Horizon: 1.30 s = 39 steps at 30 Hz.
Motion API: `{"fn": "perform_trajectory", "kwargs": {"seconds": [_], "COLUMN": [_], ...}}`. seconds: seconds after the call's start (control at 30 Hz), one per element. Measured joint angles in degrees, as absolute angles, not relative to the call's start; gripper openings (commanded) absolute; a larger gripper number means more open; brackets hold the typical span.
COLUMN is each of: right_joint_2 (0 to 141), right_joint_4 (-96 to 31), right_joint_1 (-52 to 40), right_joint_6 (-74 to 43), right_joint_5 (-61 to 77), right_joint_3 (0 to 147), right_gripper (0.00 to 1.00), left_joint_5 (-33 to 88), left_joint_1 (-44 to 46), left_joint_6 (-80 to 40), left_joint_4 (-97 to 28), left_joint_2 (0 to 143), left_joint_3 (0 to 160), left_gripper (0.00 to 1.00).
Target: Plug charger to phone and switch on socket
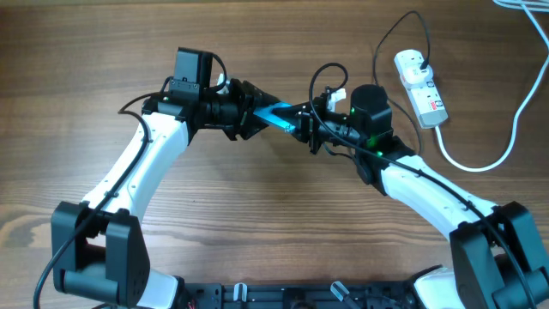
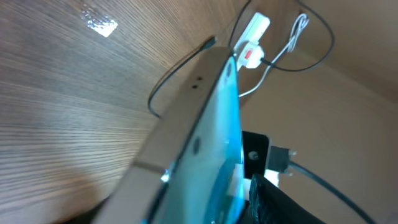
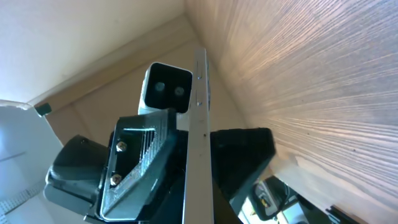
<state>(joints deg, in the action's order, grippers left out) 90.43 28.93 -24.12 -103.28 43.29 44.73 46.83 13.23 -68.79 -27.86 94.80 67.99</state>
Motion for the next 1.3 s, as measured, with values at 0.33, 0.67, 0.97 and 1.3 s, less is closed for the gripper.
{"fn": "perform_trajectory", "kwargs": {"seconds": [0.33,0.67,0.97,1.3], "right_joint_2": [90.5,90.4,90.1,90.1], "right_joint_4": [28.9,27.8,20.7,19.0], "right_joint_1": [-24.9,-24.7,-25.1,-25.1], "right_joint_6": [-106.7,-111.2,-107.8,-95.2], "right_joint_5": [40.5,39.4,39.1,35.7], "right_joint_3": [44.7,45.1,46.5,46.3], "right_gripper": [0.04,0.04,0.32,1.0], "left_joint_5": [48.1,48.3,47.7,47.6], "left_joint_1": [12.8,12.7,12.5,8.8], "left_joint_6": [-73.5,-76.5,-77.9,-69.1], "left_joint_4": [-26.7,-24.8,-26.1,-26.0], "left_joint_2": [94.8,94.8,94.8,94.8], "left_joint_3": [67.9,67.7,67.1,67.1], "left_gripper": [0.16,0.04,0.04,0.04]}}
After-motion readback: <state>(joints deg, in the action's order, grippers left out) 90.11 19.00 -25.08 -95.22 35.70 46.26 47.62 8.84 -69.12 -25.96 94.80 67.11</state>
